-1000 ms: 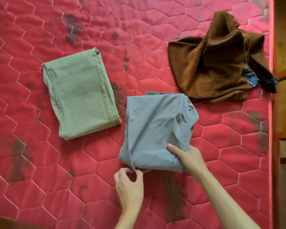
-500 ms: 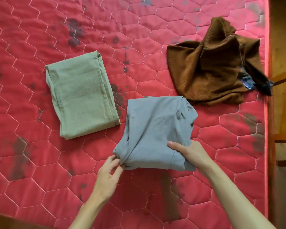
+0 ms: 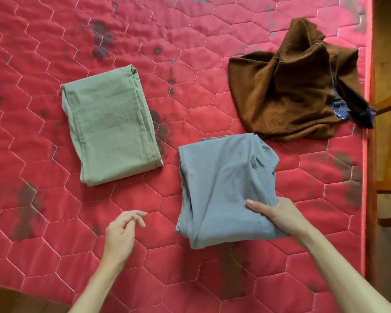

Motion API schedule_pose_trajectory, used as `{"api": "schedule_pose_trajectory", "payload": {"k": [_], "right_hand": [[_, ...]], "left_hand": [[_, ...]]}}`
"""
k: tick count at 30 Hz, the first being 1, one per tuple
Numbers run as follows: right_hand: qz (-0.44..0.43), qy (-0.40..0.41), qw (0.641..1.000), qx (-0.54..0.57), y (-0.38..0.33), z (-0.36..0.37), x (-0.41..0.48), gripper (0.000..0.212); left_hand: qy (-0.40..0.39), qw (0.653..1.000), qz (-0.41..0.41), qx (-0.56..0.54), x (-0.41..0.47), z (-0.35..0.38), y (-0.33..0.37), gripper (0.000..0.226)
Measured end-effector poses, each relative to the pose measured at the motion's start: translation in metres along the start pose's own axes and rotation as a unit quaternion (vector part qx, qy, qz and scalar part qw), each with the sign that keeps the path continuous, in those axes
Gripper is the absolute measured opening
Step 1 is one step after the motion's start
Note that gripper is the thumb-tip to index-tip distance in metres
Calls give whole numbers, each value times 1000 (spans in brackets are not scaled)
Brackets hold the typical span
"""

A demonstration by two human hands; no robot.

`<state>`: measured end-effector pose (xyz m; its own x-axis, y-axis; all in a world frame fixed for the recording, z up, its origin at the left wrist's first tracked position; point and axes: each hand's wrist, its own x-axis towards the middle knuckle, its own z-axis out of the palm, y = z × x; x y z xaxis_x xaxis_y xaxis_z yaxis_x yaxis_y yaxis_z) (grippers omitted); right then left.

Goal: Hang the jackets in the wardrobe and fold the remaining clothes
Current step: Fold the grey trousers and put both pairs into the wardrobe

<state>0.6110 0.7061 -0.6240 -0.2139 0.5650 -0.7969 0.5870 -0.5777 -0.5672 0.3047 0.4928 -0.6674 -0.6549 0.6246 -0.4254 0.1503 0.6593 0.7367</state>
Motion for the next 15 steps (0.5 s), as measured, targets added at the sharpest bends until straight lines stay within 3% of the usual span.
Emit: {"api": "schedule_pose_trajectory", "payload": {"k": [2, 5, 11, 15], "right_hand": [[6, 11, 1000, 13, 5, 7, -2, 28], [11, 25, 999, 35, 13, 20, -4, 28], [11, 27, 998, 47, 19, 27, -4, 28], [16, 20, 999, 44, 21, 24, 0, 29]], "left_hand": [[29, 998, 45, 27, -19, 10, 22, 44], [-1, 995, 100, 23, -42, 45, 54, 14], [-4, 998, -12, 55, -21, 89, 64, 11], [-18, 998, -52, -32, -5, 76, 50, 15]]}}
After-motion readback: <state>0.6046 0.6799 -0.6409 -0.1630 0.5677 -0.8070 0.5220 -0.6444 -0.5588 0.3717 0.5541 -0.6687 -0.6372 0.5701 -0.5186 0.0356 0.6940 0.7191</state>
